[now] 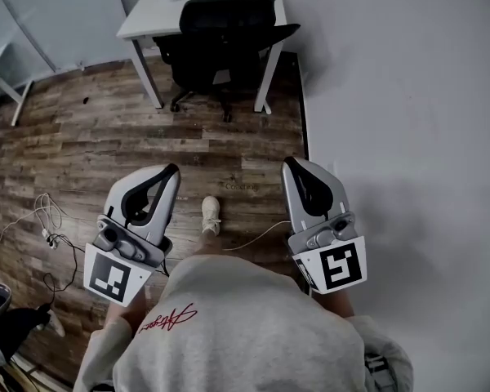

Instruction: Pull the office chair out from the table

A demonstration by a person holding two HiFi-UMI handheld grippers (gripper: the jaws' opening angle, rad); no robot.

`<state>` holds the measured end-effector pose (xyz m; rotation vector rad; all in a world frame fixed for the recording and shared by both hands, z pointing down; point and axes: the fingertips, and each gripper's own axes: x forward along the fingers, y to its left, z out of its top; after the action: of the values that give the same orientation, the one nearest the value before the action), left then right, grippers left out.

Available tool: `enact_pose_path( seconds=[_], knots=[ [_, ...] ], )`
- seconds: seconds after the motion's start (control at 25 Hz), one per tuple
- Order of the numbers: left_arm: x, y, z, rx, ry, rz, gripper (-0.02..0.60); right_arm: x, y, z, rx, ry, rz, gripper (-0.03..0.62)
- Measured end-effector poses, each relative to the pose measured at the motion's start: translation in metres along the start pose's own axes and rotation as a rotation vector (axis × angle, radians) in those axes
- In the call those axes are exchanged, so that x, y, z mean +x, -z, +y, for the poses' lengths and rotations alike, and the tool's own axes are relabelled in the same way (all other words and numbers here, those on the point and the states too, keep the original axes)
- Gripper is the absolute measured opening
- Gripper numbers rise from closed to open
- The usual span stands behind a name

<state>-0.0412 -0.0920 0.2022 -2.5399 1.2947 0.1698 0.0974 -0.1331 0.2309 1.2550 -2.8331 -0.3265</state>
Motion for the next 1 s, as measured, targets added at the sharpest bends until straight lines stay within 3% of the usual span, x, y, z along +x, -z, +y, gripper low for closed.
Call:
enact_pose_path(
  seconds=[0.52, 1.0],
  knots=[
    [0.116, 0.057, 0.155, 0.025, 0.005, 0.058, -0.003, 0.176, 0.019, -0.086, 0.048, 0.02, -0.008, 0.002],
    [0.181, 0.101, 0.237, -0.004, 0.037, 0.059, -0.003, 0.266, 0.04, -0.135, 0.061, 0.072, 0.012, 0.002]
  ],
)
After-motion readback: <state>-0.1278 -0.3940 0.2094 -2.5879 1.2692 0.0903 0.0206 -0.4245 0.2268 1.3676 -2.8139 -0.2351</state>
